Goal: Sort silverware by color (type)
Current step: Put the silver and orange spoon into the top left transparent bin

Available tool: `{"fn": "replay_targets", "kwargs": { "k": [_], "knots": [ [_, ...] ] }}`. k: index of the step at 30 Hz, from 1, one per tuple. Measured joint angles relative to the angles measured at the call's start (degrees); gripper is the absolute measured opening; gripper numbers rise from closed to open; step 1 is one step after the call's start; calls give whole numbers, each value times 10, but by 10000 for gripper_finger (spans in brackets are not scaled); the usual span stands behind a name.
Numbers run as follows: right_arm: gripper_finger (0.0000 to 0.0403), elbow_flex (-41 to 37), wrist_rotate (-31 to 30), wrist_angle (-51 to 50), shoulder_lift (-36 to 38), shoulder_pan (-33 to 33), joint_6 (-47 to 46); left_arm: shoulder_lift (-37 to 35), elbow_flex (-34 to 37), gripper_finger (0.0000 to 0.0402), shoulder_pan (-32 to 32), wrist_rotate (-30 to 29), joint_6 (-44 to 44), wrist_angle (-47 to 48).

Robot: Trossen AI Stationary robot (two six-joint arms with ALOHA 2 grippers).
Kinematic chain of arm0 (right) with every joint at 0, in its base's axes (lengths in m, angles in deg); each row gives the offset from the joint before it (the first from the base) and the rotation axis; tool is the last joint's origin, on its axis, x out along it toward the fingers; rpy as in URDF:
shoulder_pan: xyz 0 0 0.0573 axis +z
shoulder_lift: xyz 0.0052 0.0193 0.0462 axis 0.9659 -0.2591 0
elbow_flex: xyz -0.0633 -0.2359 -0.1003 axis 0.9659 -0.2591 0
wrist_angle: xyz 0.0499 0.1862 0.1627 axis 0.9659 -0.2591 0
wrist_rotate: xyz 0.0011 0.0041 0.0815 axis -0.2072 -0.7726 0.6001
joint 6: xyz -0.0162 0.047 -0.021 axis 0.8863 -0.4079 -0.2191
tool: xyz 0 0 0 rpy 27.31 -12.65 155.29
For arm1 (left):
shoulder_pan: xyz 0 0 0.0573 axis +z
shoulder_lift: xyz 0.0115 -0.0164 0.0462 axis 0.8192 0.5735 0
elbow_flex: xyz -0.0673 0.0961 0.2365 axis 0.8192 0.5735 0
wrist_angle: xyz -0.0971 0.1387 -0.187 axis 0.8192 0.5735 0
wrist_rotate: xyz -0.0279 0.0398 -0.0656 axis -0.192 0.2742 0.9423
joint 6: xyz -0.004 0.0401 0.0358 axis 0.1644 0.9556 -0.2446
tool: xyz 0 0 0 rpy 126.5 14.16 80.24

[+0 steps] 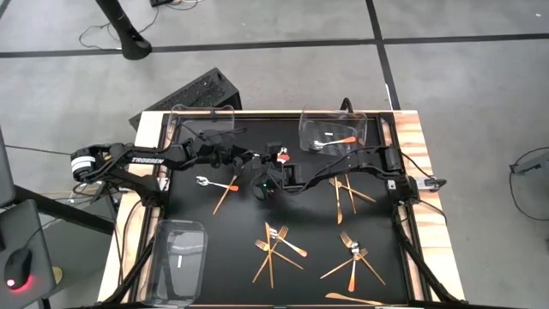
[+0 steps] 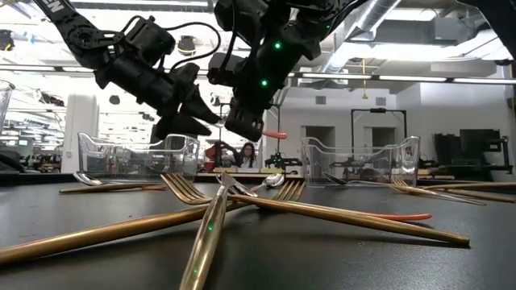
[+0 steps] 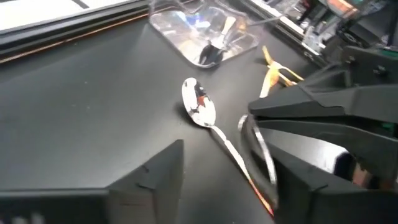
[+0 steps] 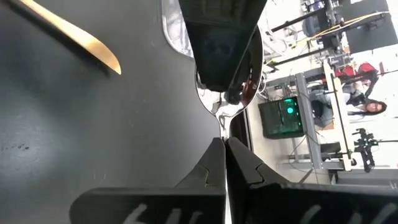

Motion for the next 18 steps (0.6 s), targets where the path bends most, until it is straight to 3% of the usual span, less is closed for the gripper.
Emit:
{"fn": "replay_targets", "kwargs": {
  "k": [7, 12, 15, 18],
  "knots": [
    [8, 0, 0, 3, 0, 3, 7, 0, 0, 17, 0, 17, 25, -7],
    [23, 0, 3, -21, 0, 1, -41, -1, 0, 3, 0, -7, 26, -4],
    [60, 2, 25, -108, 4, -12, -151, -26, 0, 2, -1, -42, 34, 38],
    [109, -2, 94, -172, 15, -34, -234, -73, 0, 1, -3, -112, 52, 82]
  ]
}}
